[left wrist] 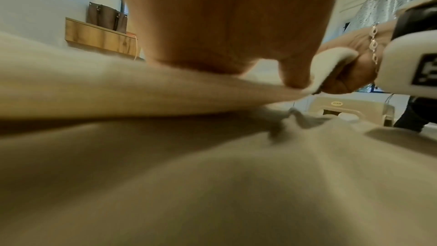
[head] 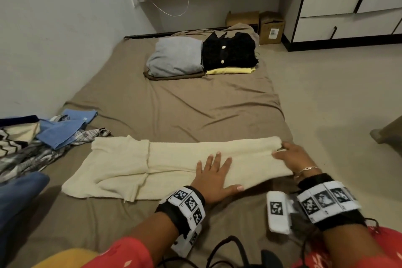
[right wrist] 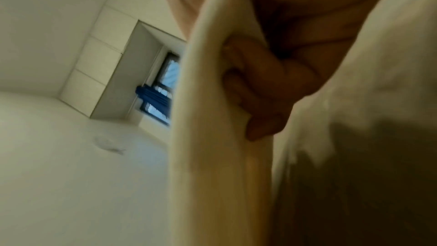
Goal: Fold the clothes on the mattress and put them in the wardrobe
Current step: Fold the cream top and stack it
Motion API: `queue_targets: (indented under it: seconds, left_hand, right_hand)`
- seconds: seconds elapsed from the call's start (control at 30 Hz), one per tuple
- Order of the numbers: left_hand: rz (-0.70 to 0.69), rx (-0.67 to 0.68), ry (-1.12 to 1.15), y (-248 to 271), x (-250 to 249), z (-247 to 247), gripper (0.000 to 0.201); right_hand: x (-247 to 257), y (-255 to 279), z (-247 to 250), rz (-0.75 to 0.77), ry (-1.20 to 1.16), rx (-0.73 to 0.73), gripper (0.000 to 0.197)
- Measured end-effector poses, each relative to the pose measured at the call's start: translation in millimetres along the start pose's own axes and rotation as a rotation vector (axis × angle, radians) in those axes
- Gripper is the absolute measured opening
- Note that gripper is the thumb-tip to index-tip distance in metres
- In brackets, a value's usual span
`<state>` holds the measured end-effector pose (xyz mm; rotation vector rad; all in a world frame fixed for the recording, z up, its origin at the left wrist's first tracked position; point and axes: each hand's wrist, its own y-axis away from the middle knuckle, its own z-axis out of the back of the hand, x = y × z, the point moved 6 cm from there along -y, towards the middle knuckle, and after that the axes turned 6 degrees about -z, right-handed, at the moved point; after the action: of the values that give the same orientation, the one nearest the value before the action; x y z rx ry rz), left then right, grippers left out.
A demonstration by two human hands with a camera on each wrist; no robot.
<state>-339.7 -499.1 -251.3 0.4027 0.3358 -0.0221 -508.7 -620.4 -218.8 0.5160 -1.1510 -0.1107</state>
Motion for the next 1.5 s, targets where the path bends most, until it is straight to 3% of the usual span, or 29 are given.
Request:
queue_targets:
  seconds: [0.1,0.2,0.37,0.4,0.5,0.63,0.73,0.83,0.9,0.97,1.03,1.13,1.3,1.4,1.5]
  left_hand:
    - [-0.076,0.004,0.039,-8,-29,-5,0.141]
    - [-0.097,0.026,0.043,-12,-40,-16,0.140]
    - [0.033,-0.076,0.165,7,1,6,0.141]
    - [0.045,-0.116,0.259,15,10,15,0.131]
    - [0.054,-0.315,0.607,44,46,43,0.068]
    - [0.117,-0.485,1.112,71,89,57,0.036]
    - [0.164,-0.503,1.274,74,103,49,0.027]
    - [0.083,-0.456,1.162,66,110,38,0.038]
    - [0.044,-0.431,1.121,61,109,35,0.050]
    - [0.023,-0.410,1.153,54,109,34,0.056]
    - [0.056,-0.420,1.116,47,109,33,0.053]
    - [0.112,-0.481,0.867,49,115,37,0.051]
    - [0.110,-0.417,0.576,55,115,39,0.057]
    - [0.117,-0.387,0.459,58,109,39,0.058]
    - [0.145,-0.508,0.274,64,105,51,0.042]
  right_hand:
    - [12,7,32,0.042,-0.025,-0.019,0.031]
    - [4,2,38,0.024,0.122,-0.013,0.032]
    - [1,-2,28,0.027,0.277,-0.043,0.033]
    - [8,2,27,0.058,0.263,-0.059,0.032]
    - [40,22,11,0.185,0.316,-0.112,0.035]
    - [83,66,-70,0.347,0.551,-0.033,0.028]
    - [86,86,-130,0.238,0.303,0.210,0.019]
    - [68,80,-135,0.141,0.200,0.168,0.014]
    - [49,71,-120,0.113,0.269,0.083,0.007]
    - [27,61,-107,0.092,0.392,0.027,0.015]
    - [11,55,-97,0.085,0.522,-0.049,0.021]
    - [-5,45,-90,0.090,0.495,-0.127,0.017]
    - [-31,24,-102,-0.030,0.343,-0.072,0.010]
    - [-30,19,-109,-0.046,0.311,-0.068,0.026]
    - [-21,22,-114,-0.056,0.197,-0.053,0.040]
